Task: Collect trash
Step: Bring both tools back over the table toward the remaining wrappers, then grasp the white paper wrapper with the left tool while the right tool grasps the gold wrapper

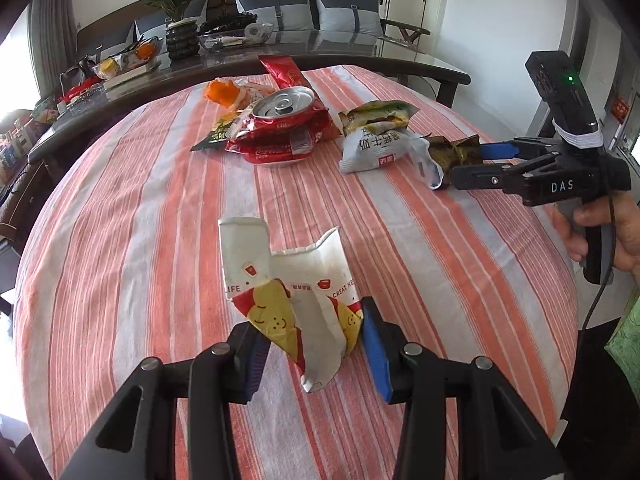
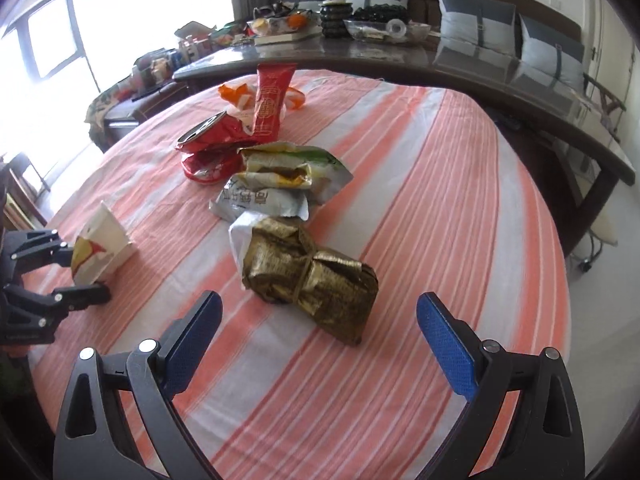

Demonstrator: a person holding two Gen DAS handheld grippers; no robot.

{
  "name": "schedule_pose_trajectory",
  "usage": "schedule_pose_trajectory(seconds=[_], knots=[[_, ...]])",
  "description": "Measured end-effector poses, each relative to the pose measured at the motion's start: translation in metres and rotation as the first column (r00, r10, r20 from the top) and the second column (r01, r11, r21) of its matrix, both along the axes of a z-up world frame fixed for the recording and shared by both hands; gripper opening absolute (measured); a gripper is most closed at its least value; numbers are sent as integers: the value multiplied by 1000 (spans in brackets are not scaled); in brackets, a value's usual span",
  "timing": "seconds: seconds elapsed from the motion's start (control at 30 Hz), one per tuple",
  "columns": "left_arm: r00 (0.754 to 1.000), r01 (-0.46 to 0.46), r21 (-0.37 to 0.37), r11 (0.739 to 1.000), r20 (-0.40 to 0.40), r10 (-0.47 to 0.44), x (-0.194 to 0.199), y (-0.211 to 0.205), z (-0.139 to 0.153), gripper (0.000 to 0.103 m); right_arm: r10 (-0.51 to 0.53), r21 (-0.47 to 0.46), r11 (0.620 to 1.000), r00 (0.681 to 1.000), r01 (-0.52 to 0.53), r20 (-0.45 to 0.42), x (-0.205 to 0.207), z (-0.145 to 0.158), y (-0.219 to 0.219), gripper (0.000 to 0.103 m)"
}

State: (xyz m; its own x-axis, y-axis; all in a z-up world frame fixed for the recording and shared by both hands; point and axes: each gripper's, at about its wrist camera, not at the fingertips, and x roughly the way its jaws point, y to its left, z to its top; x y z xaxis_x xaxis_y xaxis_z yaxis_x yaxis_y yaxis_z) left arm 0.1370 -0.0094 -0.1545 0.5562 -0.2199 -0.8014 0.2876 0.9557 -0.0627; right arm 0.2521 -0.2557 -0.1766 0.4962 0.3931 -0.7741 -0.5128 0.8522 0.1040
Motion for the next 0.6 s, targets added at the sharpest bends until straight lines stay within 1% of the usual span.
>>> schedule_pose_trajectory(seconds=[0.03, 0.07, 0.1, 0.13, 0.2, 0.27, 0.3, 0.33, 0.4, 0.43, 0.5, 0.53, 0.57, 0.6], knots=[[1000, -8, -6, 1000, -2, 8, 0, 3, 0, 45, 6, 23, 1000, 1000, -5, -24, 4, -2, 0, 97], [1000, -16, -14, 1000, -6, 16, 0, 6, -1, 48, 19, 52, 999, 998, -16, -52, 6, -4, 0, 94], [1000, -26, -22, 999, -7, 25, -1, 9, -2, 54, 39, 85, 996, 996, -32, -82, 5, -5, 2, 85], [999, -34, -30, 999, -5, 34, -2, 12, -3, 56, 59, 115, 992, 992, -46, -109, 2, -5, 3, 79], [999, -42, -42, 998, -1, 42, -4, 16, -4, 56, 94, 166, 984, 984, -68, -153, -10, -4, 9, 77], [999, -43, -42, 998, 6, 43, -6, 18, -4, 56, 154, 227, 968, 969, -109, -192, -30, -4, 16, 77], [999, -42, -39, 998, 9, 42, -8, 17, -4, 57, 188, 256, 957, 961, -134, -201, -42, -3, 19, 77], [999, -40, -35, 999, 12, 41, -9, 17, -4, 57, 209, 266, 952, 957, -151, -202, -51, -2, 22, 77], [999, -37, -20, 999, 20, 37, -11, 15, -5, 59, 198, 228, 961, 964, -156, -175, -66, 1, 27, 78], [999, -34, -9, 999, 23, 34, -12, 14, -5, 59, 169, 188, 972, 973, -139, -154, -70, 3, 29, 80], [999, -29, 13, 999, 26, 29, -14, 11, -5, 62, 86, 54, 995, 993, -81, -83, -71, 7, 34, 84], [999, -27, 18, 999, 24, 26, -15, 10, -5, 63, 53, -5, 999, 997, -53, -48, -68, 9, 37, 84], [999, -25, 20, 999, 20, 25, -16, 10, -5, 64, 33, -35, 999, 999, -34, -31, -66, 10, 39, 84], [1000, -25, 19, 999, 17, 25, -18, 11, -5, 64, 19, -43, 999, 999, -20, -27, -61, 12, 39, 84]])
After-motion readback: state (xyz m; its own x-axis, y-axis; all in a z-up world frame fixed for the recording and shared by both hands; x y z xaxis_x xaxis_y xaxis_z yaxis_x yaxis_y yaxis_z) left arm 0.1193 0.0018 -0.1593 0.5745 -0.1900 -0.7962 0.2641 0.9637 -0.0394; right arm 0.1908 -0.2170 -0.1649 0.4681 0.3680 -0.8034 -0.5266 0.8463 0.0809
